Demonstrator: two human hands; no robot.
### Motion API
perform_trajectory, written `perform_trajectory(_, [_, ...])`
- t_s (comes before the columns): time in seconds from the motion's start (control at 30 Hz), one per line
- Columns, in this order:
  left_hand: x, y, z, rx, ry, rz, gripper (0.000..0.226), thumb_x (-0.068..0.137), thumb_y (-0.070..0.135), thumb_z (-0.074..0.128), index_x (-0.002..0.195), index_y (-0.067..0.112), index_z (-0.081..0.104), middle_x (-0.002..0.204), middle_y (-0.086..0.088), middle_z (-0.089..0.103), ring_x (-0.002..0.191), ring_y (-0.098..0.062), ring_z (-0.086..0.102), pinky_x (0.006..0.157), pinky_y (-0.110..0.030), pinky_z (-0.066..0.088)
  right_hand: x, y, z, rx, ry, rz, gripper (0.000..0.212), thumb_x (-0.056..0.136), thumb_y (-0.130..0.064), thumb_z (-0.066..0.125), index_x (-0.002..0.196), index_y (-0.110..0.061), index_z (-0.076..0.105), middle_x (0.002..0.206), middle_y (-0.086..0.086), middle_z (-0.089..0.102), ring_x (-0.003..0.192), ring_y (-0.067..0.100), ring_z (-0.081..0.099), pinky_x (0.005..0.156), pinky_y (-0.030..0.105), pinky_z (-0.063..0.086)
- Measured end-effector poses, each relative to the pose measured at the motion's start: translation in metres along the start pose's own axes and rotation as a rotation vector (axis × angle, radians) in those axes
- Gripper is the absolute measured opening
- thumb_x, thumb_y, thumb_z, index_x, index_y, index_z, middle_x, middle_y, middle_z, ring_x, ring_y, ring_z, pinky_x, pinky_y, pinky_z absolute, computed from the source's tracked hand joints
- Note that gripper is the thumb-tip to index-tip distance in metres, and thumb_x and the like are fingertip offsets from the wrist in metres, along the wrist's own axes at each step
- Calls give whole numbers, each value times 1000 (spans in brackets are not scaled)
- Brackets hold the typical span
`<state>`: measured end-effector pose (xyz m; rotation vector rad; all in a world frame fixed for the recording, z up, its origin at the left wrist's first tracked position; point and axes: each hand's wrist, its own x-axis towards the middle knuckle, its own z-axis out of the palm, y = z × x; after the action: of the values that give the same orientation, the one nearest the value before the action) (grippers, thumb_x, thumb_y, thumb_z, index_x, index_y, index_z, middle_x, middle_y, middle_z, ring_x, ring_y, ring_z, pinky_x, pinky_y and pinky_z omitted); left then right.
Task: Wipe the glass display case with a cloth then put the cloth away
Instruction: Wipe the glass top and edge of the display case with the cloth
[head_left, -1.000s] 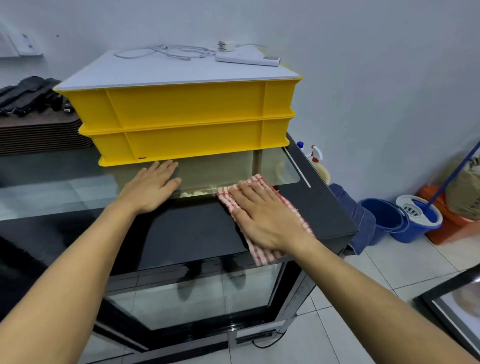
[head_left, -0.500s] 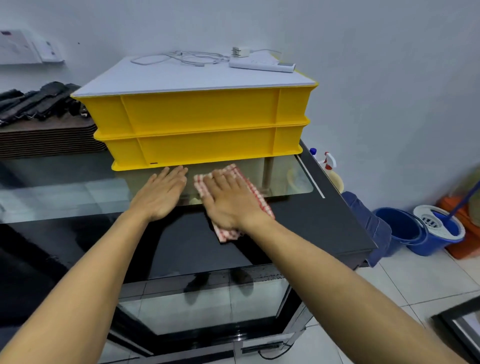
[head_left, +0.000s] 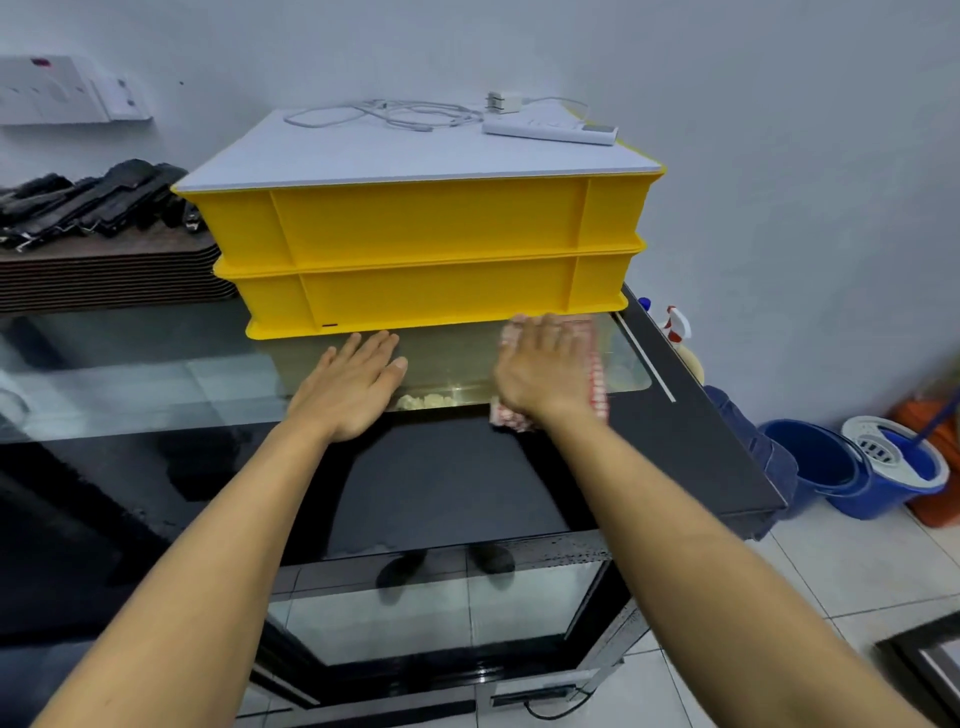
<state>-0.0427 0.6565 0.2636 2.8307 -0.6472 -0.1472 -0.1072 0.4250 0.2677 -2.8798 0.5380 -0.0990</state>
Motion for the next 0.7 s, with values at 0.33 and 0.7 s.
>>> perform_trajectory(0.33, [-4, -4, 1, -9, -8, 17, 79, 100, 72, 1, 167, 31, 5, 173, 14, -5, 160, -10, -9, 129, -38, -4, 12, 81, -32, -20, -67, -476, 59, 111, -57, 7, 165, -38, 19, 173, -6, 16, 160, 13, 5, 128, 34, -11])
perform_trajectory(0.7, [0, -1, 1, 8, 1, 11, 73, 104, 67, 2, 167, 30, 4, 174, 13, -4, 160, -12, -8, 130, -41, -4, 12, 48, -10, 23, 16, -59, 69, 108, -46, 8, 164, -7, 19, 171, 20, 18, 158, 33, 16, 129, 50, 8])
